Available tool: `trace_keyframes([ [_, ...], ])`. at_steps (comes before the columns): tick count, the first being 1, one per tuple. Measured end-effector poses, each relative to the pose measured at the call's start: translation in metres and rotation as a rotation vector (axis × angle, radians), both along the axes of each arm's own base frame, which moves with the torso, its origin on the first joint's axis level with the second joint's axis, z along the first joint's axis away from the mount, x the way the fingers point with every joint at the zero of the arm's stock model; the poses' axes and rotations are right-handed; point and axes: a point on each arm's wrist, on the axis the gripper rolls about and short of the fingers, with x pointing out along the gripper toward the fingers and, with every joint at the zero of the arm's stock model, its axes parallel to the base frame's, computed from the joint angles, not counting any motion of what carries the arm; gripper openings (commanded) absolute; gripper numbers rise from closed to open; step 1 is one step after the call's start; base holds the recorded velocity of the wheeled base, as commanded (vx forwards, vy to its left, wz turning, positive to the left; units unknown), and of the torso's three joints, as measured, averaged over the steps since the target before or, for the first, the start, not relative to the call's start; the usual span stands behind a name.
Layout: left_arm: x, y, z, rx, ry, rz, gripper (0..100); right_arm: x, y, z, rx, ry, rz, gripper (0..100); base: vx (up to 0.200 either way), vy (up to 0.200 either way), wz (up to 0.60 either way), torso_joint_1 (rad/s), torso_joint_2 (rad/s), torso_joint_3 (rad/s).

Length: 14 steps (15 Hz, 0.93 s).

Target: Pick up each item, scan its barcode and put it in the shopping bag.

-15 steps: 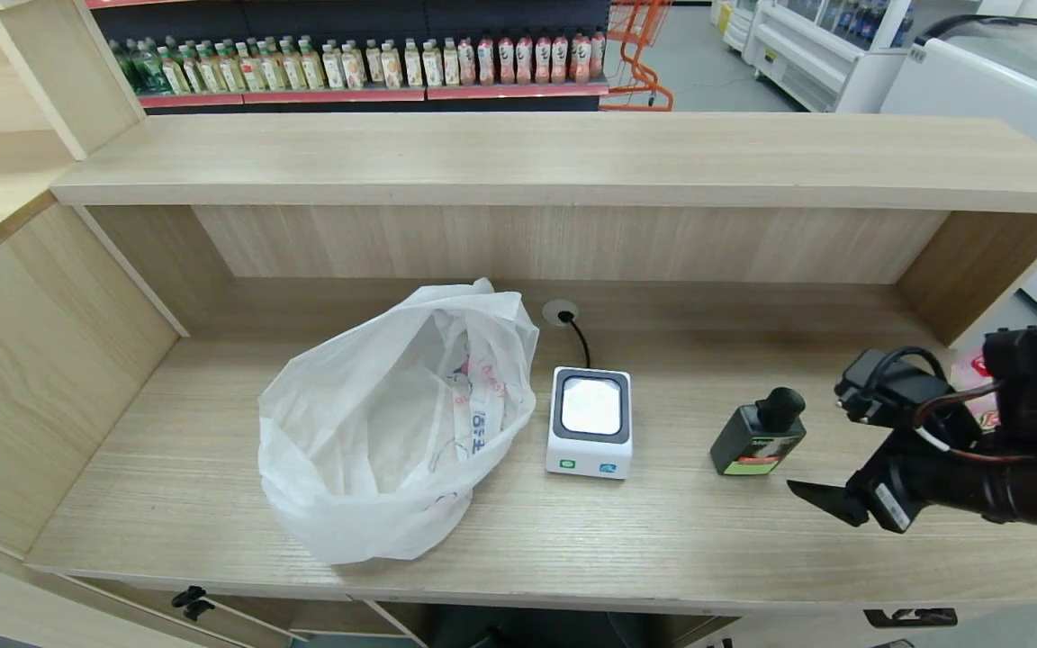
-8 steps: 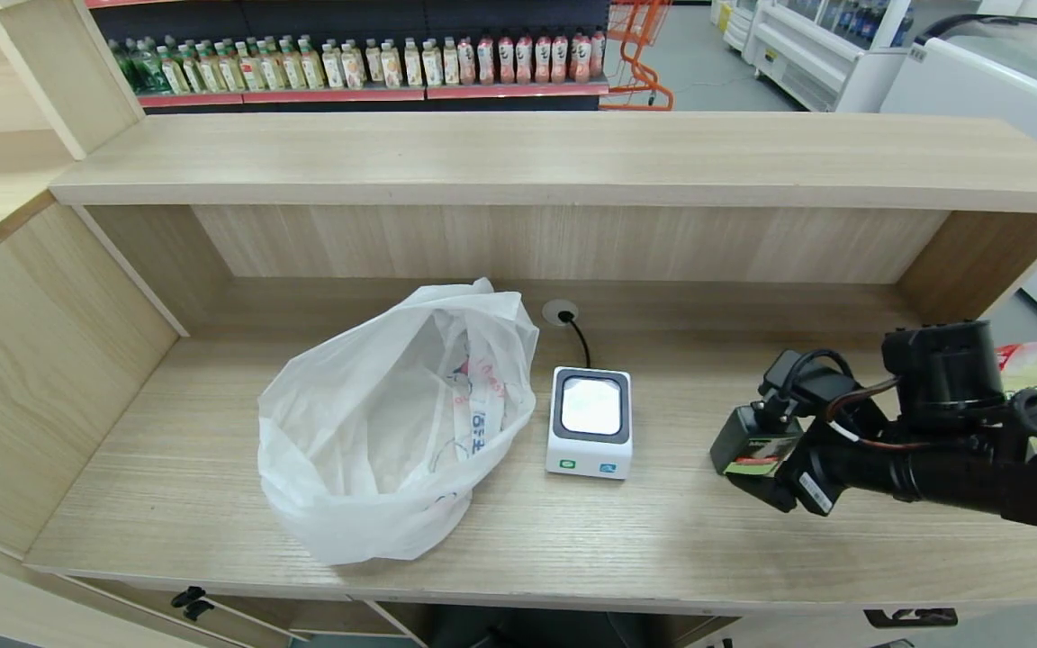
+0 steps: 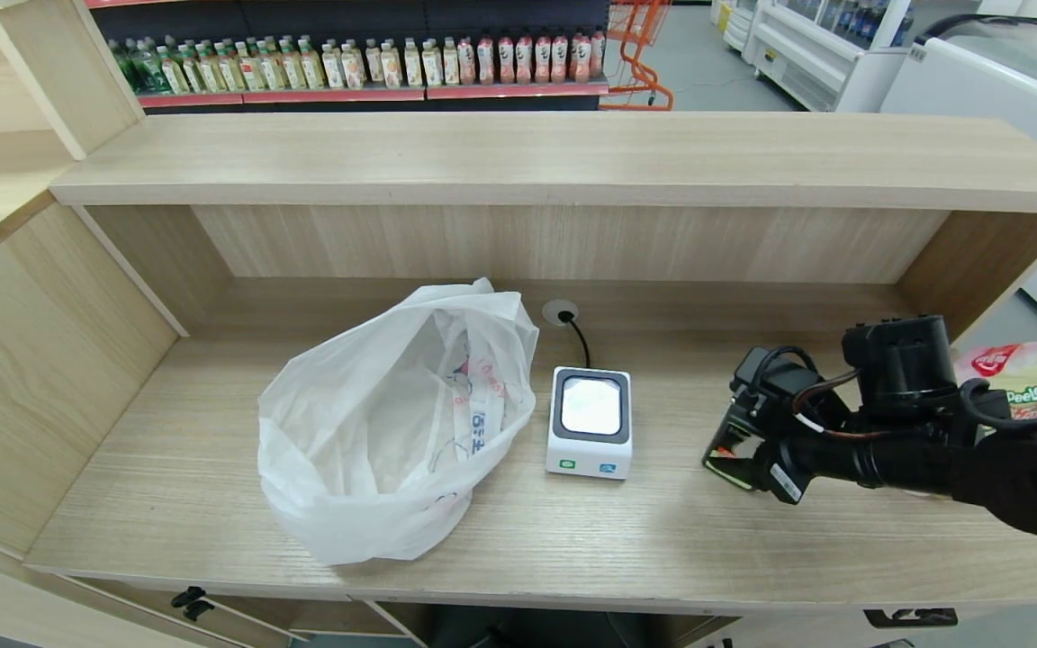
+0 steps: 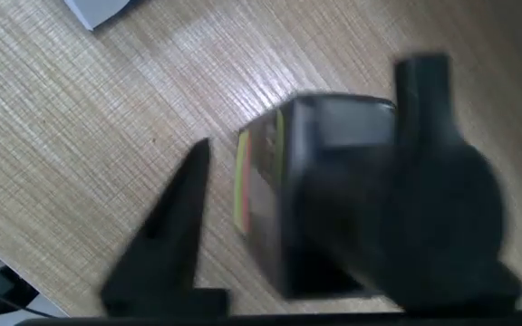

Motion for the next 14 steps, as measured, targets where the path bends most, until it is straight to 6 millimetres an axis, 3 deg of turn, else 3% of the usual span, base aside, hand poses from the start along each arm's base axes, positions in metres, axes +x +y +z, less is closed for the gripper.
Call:
trace_keyframes([
  [6,0.0,0.0,0.0,0.0,0.0,0.0,100,-0.005,-0.003,-0.003,0.007,-0.009,-0.01,0,0.0,0.0,0.0,0.0,0.0,0.0],
  [9,0.0,0.0,0.0,0.0,0.0,0.0,100,-0.017,-0.01,0.014,0.064,-0.083,-0.044,0,0.0,0.0,0.0,0.0,0.0,0.0],
  [12,0.0,0.0,0.0,0.0,0.0,0.0,100,-0.044,-0.037,0.047,0.074,-0.321,-0.091,0,0.0,0.0,0.0,0.0,0.0,0.0],
  [14,0.0,0.0,0.0,0.0,0.0,0.0,100,-0.063,-0.046,0.061,-0.05,-0.548,-0.003,0,0.0,0.0,0.0,0.0,0.0,0.0],
])
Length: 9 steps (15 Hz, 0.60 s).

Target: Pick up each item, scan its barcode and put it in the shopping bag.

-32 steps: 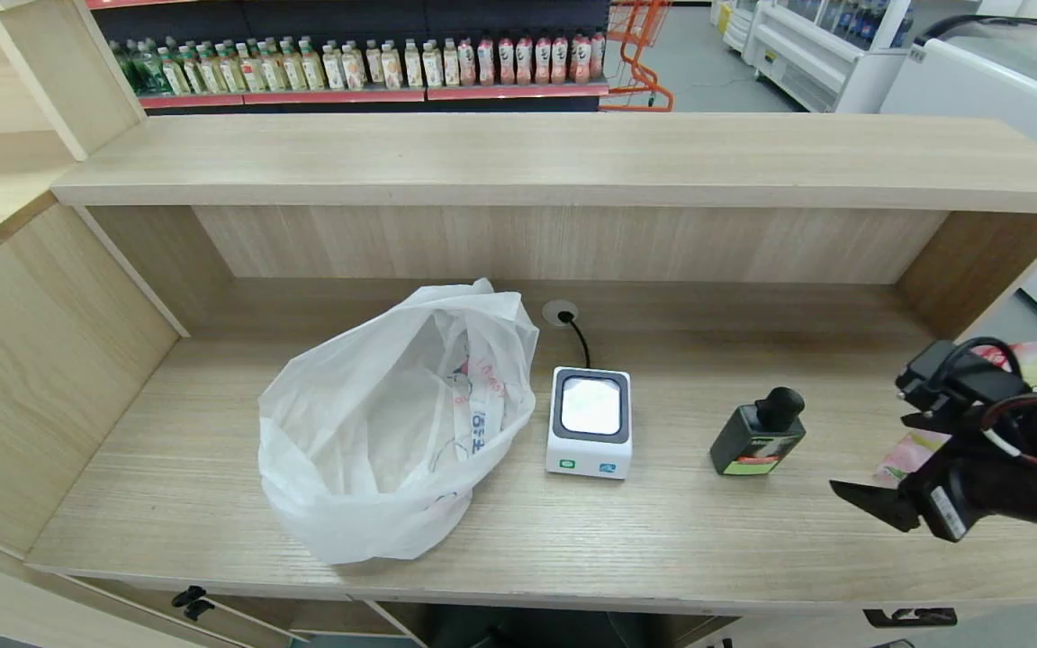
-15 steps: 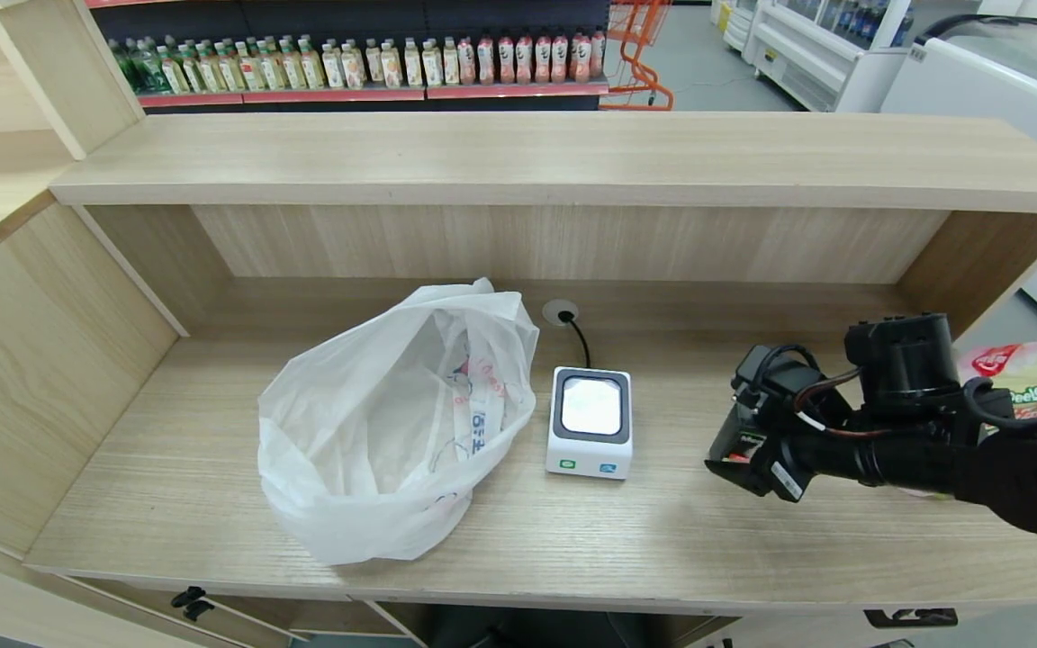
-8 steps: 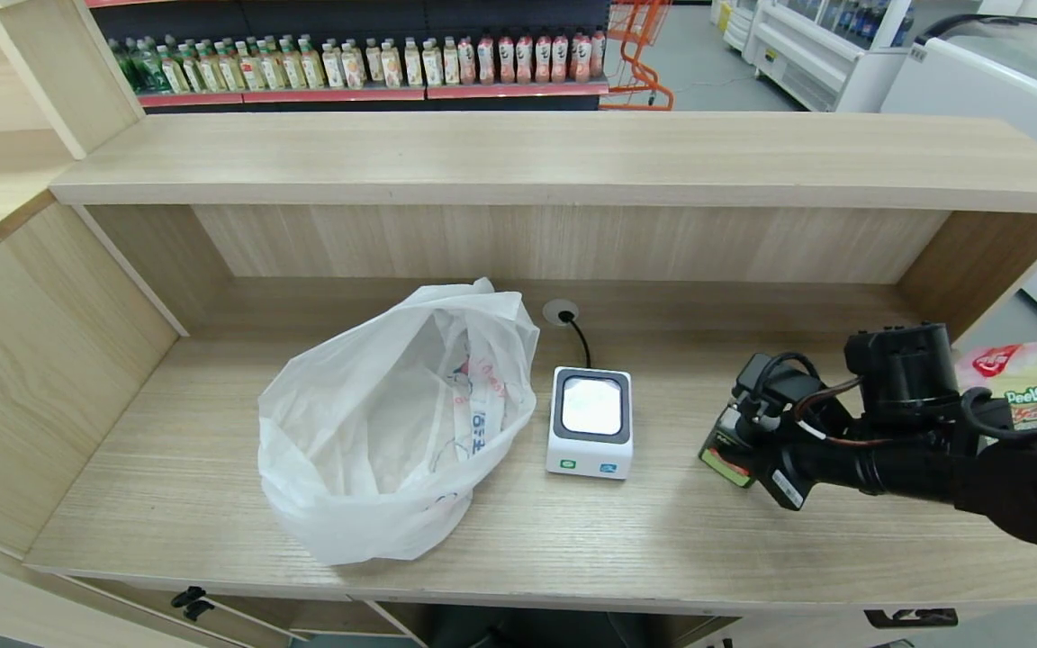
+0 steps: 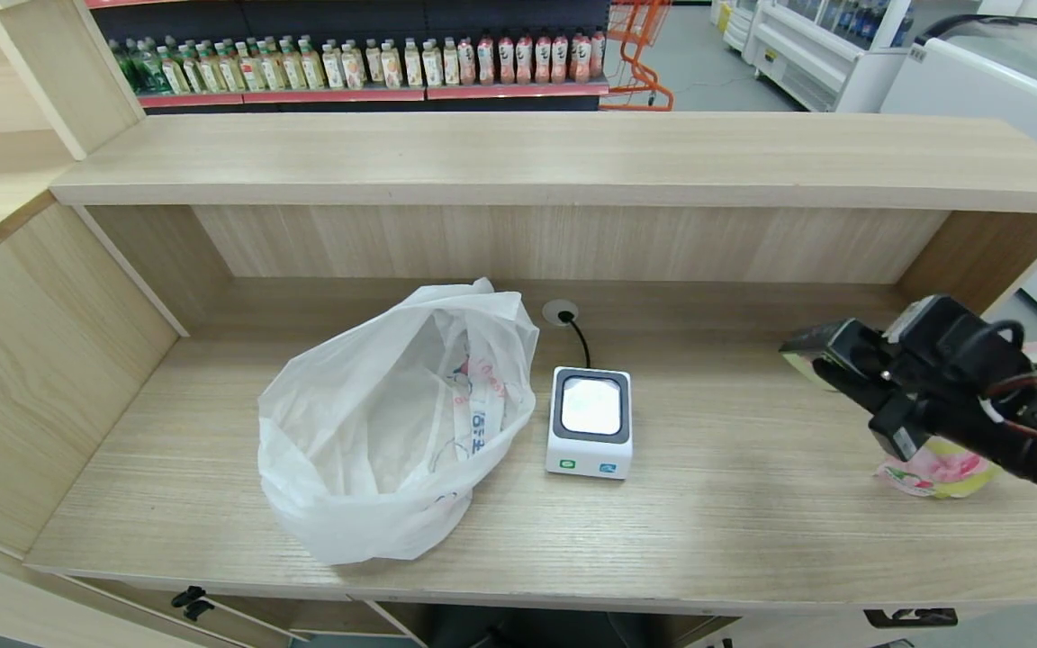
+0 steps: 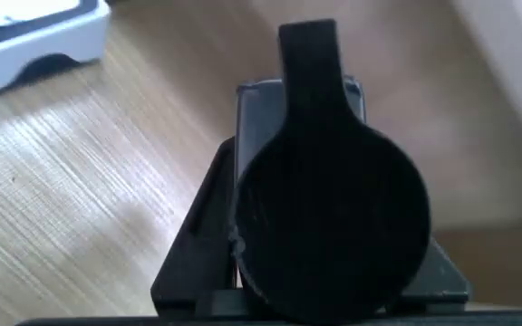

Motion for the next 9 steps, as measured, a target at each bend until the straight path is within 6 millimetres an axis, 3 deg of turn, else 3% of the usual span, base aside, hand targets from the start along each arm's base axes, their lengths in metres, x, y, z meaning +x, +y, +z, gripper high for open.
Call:
trace_keyframes([
  [4,0.0,0.0,0.0,0.0,0.0,-0.001,100,-0.019,0.006,0.0,-0.348,-0.338,0.658,0,0.0,0.0,0.0,0.0,0.0,0.0],
  [6,0.0,0.0,0.0,0.0,0.0,0.0,100,-0.022,0.006,-0.009,-0.606,-0.561,0.807,0,0.0,0.0,0.0,0.0,0.0,0.0],
  [9,0.0,0.0,0.0,0.0,0.0,0.0,100,-0.035,0.012,-0.029,-0.817,-0.791,1.008,0,0.0,0.0,0.0,0.0,0.0,0.0],
])
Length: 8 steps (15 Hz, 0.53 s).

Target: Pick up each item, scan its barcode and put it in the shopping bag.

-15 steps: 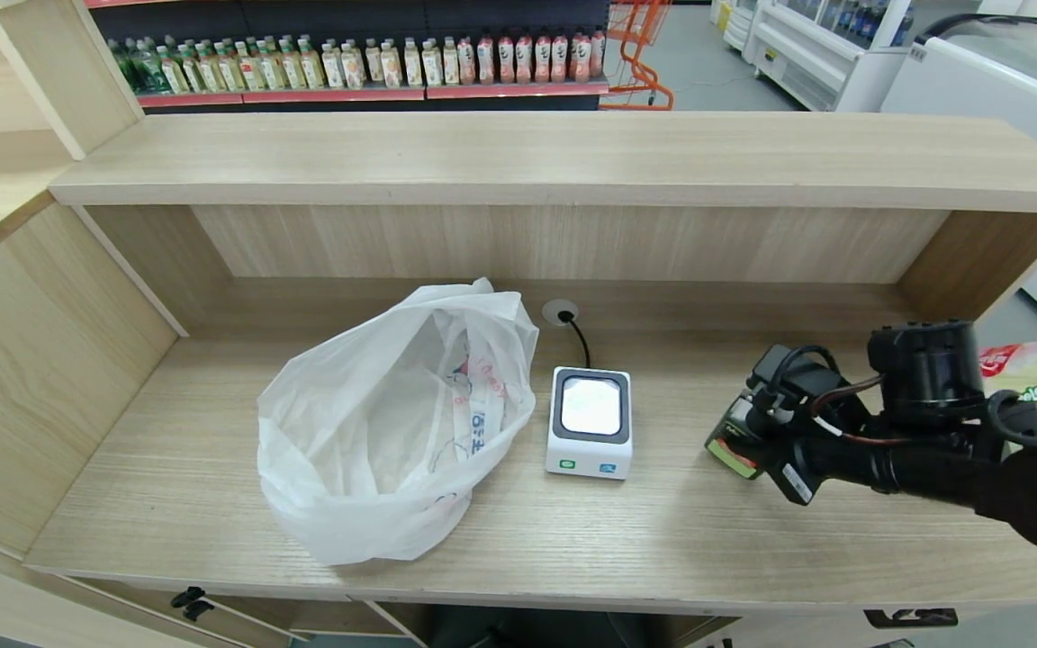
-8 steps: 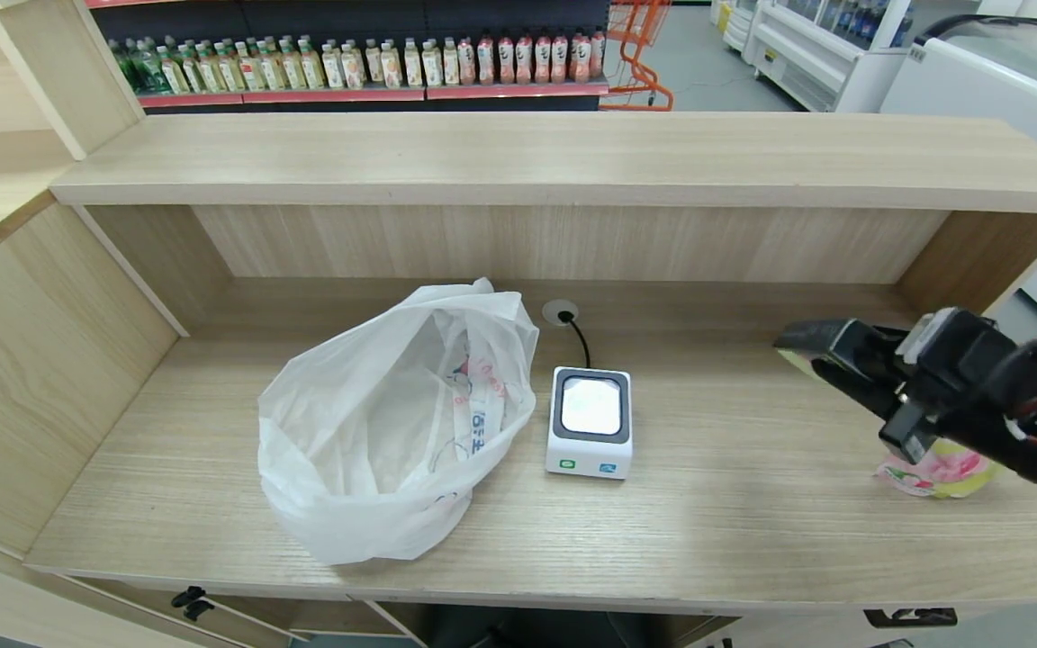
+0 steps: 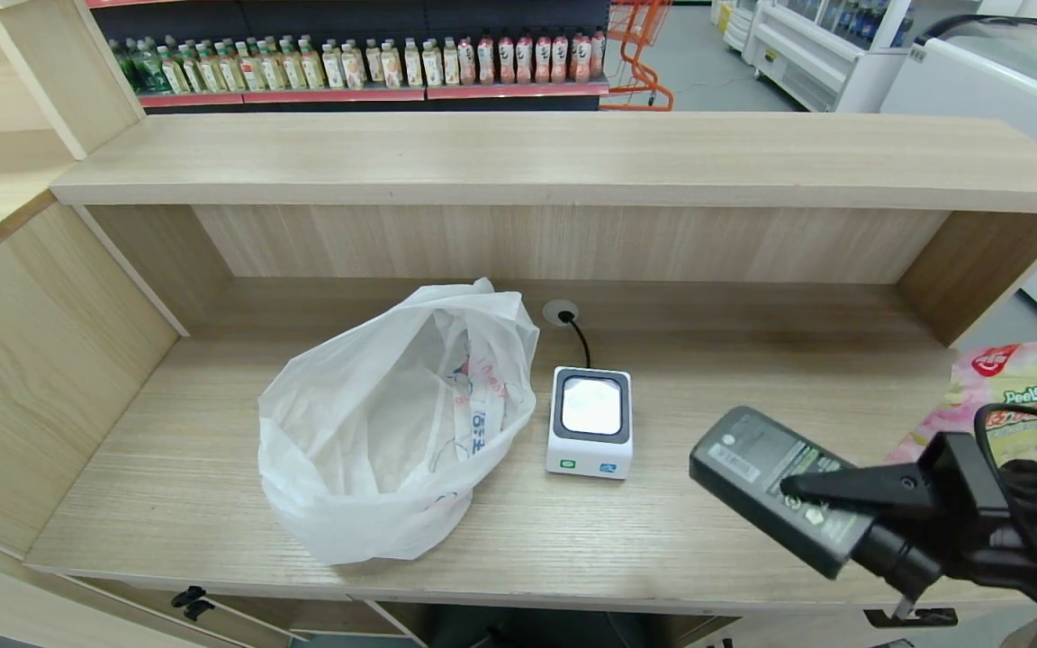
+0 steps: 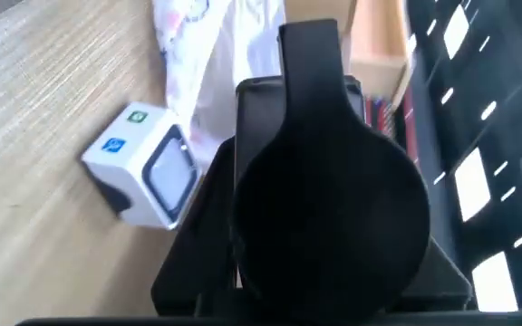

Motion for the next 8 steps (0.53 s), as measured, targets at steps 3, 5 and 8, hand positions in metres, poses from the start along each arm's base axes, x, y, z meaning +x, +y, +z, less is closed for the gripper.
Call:
trace_keyframes([
  [3,0.0,0.0,0.0,0.0,0.0,0.0,100,-0.012,0.014,-0.001,-0.068,-0.241,0.156,0,0.0,0.0,0.0,0.0,0.0,0.0],
  [5,0.0,0.0,0.0,0.0,0.0,0.0,100,-0.016,0.024,0.001,-0.068,-0.299,0.225,0,0.0,0.0,0.0,0.0,0.0,0.0],
  [8,0.0,0.0,0.0,0.0,0.0,0.0,100,-0.02,0.056,-0.001,-0.057,-0.38,0.395,0,0.0,0.0,0.0,0.0,0.0,0.0],
])
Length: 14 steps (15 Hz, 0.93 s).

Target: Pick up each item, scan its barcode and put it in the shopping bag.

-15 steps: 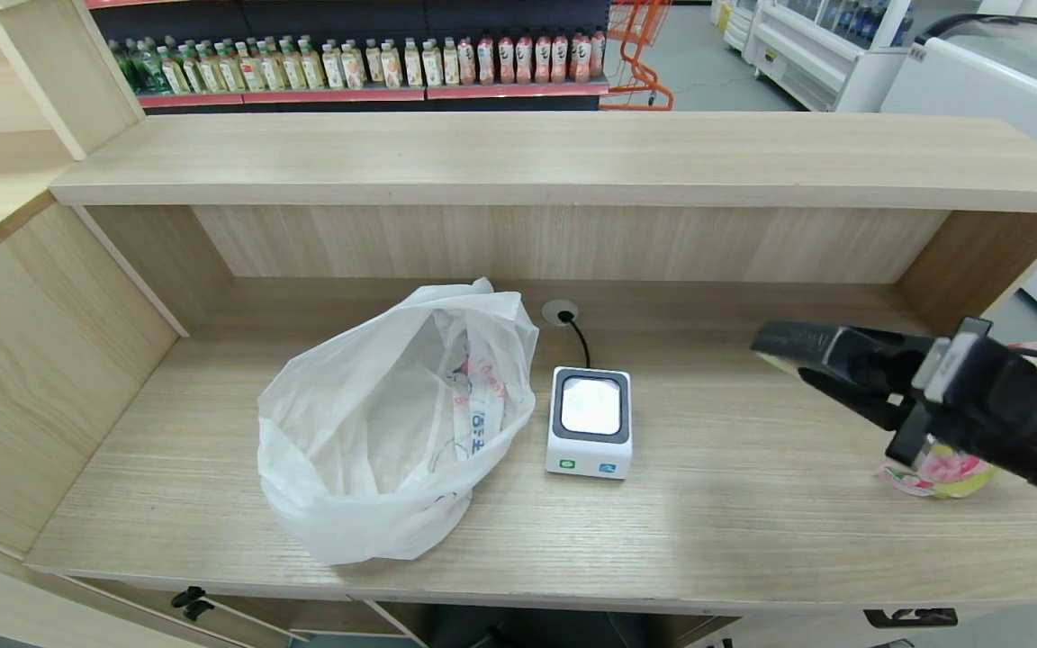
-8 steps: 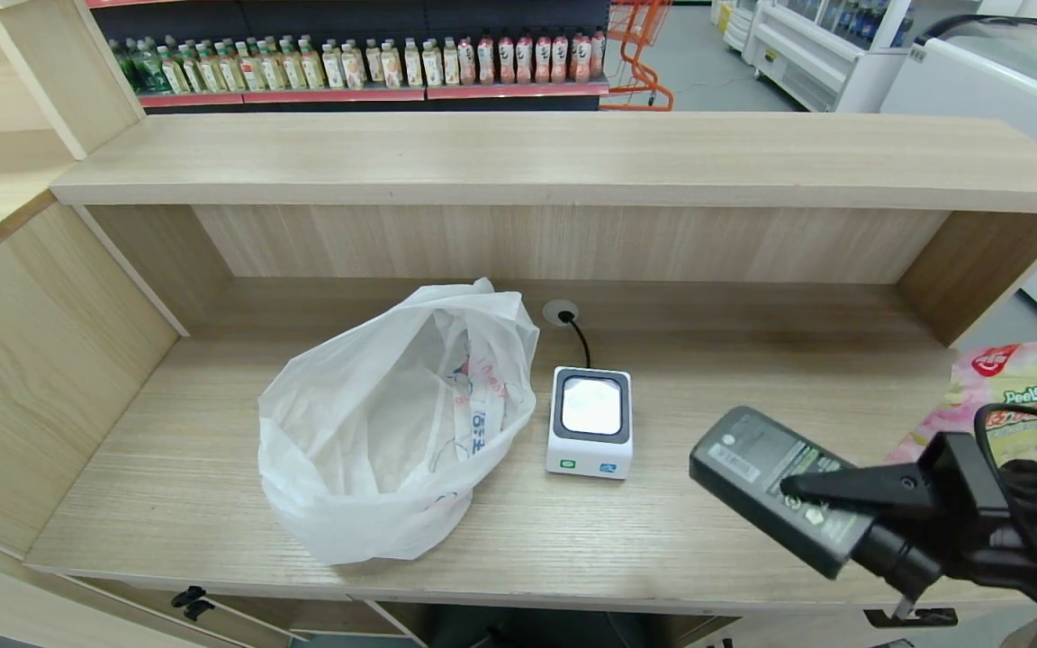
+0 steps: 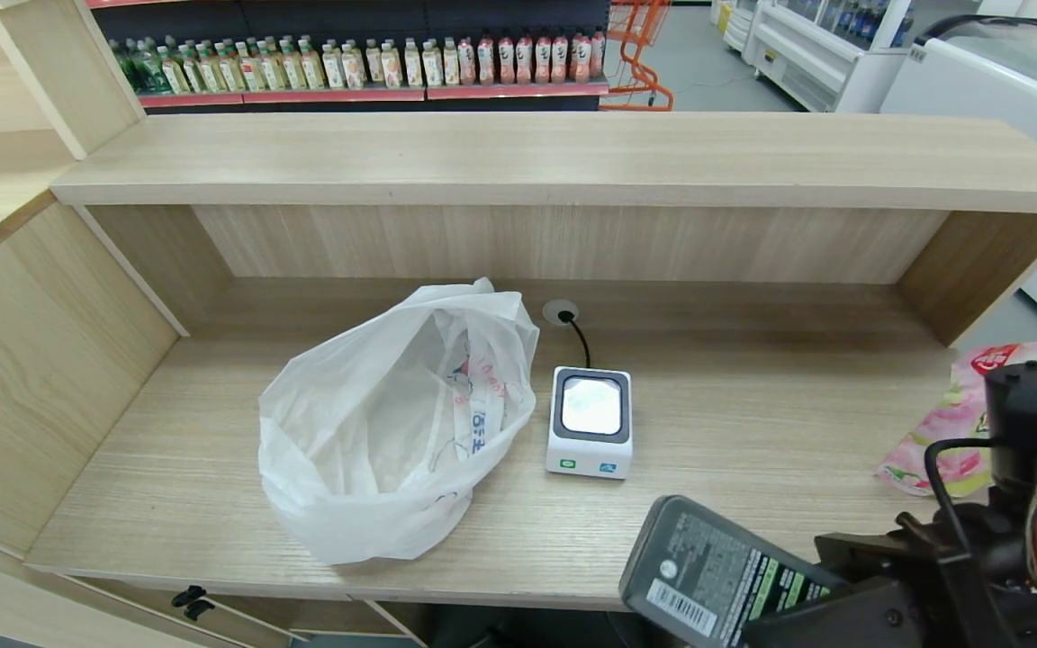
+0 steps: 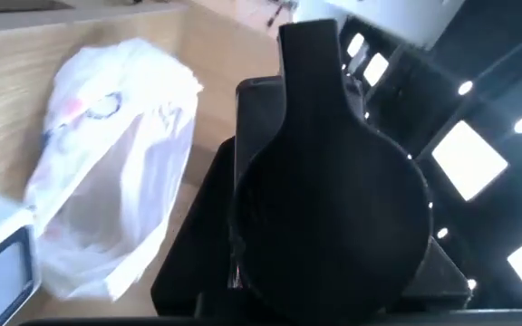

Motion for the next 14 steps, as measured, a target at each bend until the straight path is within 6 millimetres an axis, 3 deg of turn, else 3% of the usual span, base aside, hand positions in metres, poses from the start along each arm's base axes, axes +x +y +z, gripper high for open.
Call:
trace_keyframes([
  [3,0.0,0.0,0.0,0.0,0.0,0.0,100,0.001,0.013,-0.004,0.001,-0.052,0.063,0,0.0,0.0,0.0,0.0,0.0,0.0],
  [14,0.0,0.0,0.0,0.0,0.0,0.0,100,0.007,0.016,0.011,0.079,-0.205,0.063,0,0.0,0.0,0.0,0.0,0.0,0.0],
])
